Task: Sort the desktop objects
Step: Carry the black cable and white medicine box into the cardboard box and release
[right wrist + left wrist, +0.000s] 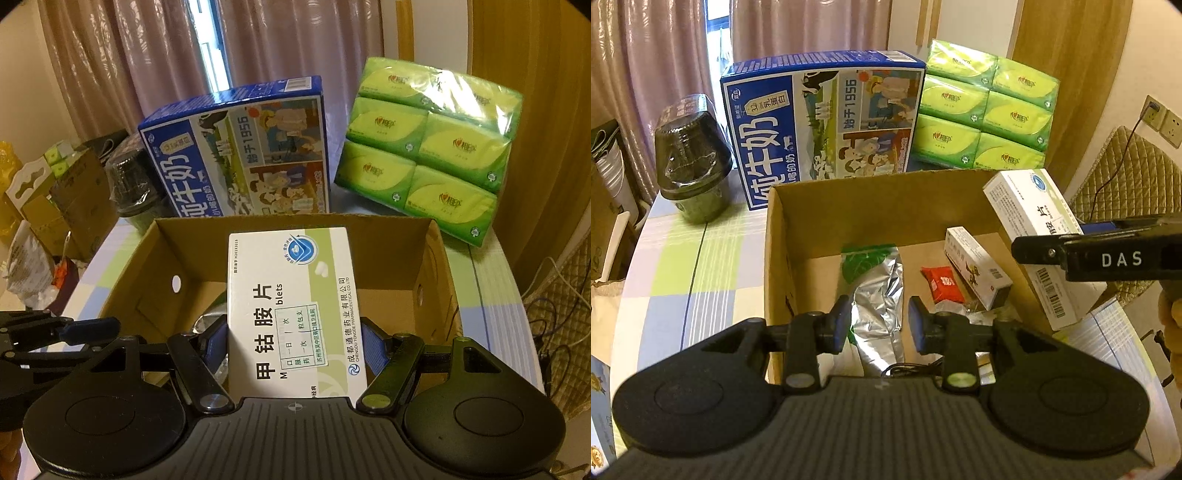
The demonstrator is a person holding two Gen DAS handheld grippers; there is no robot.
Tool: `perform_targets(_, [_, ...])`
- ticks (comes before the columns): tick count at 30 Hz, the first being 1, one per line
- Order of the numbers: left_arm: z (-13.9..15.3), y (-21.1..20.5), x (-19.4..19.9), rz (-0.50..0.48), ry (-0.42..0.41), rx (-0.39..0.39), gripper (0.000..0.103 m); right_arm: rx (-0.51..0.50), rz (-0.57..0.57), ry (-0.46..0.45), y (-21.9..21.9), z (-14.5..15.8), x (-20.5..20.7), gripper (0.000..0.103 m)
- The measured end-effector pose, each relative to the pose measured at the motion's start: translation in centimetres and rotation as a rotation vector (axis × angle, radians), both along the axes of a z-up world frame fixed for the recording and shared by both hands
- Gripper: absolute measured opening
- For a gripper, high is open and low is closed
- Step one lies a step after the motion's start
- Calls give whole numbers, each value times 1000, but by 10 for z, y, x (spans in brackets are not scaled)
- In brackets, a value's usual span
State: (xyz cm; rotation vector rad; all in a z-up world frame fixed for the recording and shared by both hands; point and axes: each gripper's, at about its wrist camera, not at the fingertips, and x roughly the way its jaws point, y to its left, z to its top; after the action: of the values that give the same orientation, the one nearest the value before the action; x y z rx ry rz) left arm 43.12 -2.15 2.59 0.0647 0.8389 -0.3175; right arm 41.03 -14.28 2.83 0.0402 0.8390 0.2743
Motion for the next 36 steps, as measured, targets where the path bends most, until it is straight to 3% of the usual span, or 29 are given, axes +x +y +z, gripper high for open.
perform_targets(17, [1, 4, -3, 4, -3, -6, 28, 11, 11, -34, 7, 2, 4, 69])
perform_targets(18, [1, 4, -3, 5, -3, -6, 28, 35, 16, -44, 6, 3, 4, 71])
perform_targets(20, [1, 5, -3, 8, -3, -7, 28, 77, -4, -65, 1, 5, 4, 91])
perform_targets(36, [-1, 4, -9, 9, -3, -5, 28, 67, -22, -44, -11, 5, -7, 91])
